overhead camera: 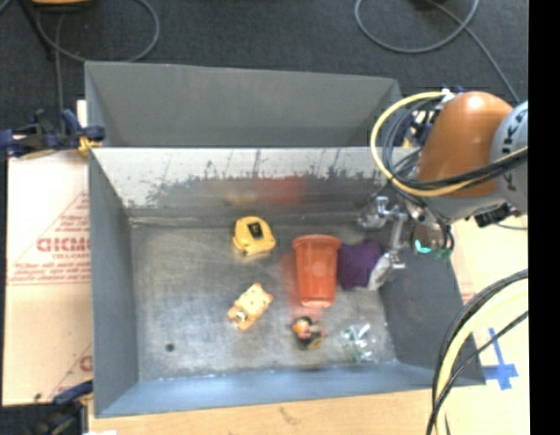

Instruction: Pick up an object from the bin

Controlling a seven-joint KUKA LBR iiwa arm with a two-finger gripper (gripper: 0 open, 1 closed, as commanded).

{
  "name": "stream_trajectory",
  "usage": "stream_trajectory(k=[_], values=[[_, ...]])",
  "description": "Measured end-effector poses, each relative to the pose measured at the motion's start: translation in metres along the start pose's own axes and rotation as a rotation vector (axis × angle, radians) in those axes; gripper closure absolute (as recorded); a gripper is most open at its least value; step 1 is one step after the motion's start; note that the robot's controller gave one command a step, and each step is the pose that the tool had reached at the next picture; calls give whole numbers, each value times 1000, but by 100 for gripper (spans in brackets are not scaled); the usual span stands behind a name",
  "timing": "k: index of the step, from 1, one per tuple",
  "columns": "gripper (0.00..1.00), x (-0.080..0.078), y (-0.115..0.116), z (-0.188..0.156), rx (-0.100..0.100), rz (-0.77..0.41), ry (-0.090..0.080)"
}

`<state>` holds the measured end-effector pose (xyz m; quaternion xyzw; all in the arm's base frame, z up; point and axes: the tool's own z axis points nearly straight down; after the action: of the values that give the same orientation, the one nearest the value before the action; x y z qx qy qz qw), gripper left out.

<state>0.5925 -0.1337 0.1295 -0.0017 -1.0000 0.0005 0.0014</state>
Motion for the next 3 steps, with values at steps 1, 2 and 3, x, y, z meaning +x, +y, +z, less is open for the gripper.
stream_trajectory(k=[1,2,3], values=[[0,-2,0,-4,2,-3,-7],[0,5,-30,52,-1,-5,-12],[0,3,-31,17,2,-65,-10]])
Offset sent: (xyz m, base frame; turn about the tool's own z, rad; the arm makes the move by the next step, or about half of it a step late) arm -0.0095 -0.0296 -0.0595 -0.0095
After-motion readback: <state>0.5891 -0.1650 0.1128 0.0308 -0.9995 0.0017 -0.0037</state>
